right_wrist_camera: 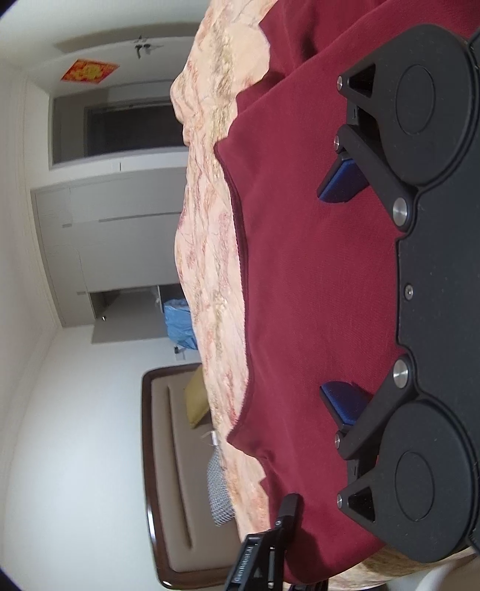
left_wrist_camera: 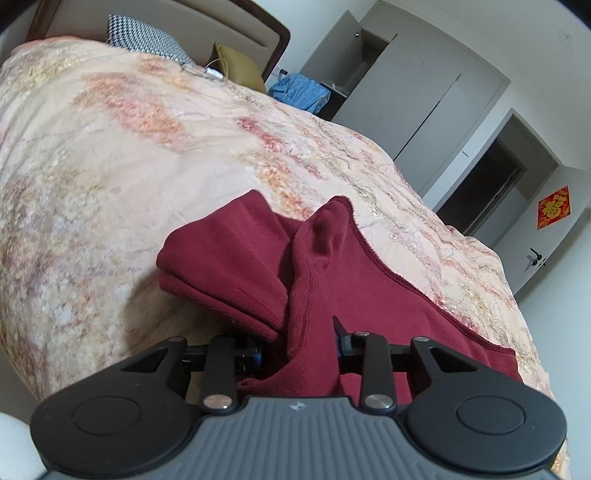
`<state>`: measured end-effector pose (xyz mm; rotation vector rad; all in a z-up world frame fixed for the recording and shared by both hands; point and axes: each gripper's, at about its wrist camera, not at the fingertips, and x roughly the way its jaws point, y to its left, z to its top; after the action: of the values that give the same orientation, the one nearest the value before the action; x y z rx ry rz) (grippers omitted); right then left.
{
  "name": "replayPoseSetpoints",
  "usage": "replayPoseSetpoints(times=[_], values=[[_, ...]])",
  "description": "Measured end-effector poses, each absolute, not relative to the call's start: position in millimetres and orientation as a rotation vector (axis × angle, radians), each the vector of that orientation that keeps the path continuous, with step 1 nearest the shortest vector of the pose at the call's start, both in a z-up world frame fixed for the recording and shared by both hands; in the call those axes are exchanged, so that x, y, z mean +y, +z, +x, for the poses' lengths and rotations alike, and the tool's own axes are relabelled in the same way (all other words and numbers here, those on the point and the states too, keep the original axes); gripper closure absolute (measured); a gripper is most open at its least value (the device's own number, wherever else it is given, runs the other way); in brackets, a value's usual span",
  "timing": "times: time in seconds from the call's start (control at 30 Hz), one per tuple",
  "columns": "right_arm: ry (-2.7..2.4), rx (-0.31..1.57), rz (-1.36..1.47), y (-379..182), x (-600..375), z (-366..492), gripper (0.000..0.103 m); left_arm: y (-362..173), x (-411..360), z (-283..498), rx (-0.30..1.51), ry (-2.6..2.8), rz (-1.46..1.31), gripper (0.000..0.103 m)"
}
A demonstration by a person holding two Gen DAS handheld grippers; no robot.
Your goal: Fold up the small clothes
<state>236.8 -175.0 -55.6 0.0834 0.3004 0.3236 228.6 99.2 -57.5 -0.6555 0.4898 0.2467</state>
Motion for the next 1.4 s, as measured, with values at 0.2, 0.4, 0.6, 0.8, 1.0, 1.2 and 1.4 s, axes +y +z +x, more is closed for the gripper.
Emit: replayPoseSetpoints(times=[0.2, 0.4, 0.6, 0.8, 1.0, 1.2, 1.4], values=[[0.296, 0.306, 0.164, -46.1, -196.2, 205.8, 0.0, -40.2, 85.2, 230.6, 0.445, 0.216, -0.558, 0.084], [0.247, 0.279, 0.106, -31.1, -225.2, 151.9, 0.0, -6.6, 44.0, 240.3, 0.374, 0.142, -0.382, 0.085], [0.066, 0.3, 0.109, -27.1, -279.1, 108.2, 0.0, 25.6, -45.7, 247.3, 0.303, -0.078, -0.123, 0.086], [-0.125, 0.362, 0.156, -41.6, -329.4, 76.5, 0.0, 11.1, -133.4, 257.5, 0.395, -0.334, -0.023, 0.086], [-0.179, 0.38, 0.2, -50.1, -349.7, 70.0, 0.0, -21.2, -174.6, 262.5, 0.545, -0.406, 0.028, 0.083], [-0.179, 0.383, 0.216, -49.8, -349.0, 77.6, 0.0, -19.8, -150.5, 262.1, 0.561, -0.453, -0.086, 0.056], [-0.16, 0.379, 0.22, -45.1, -339.6, 80.0, 0.0, -9.7, -128.9, 249.3, 0.552, -0.525, -0.176, 0.017]])
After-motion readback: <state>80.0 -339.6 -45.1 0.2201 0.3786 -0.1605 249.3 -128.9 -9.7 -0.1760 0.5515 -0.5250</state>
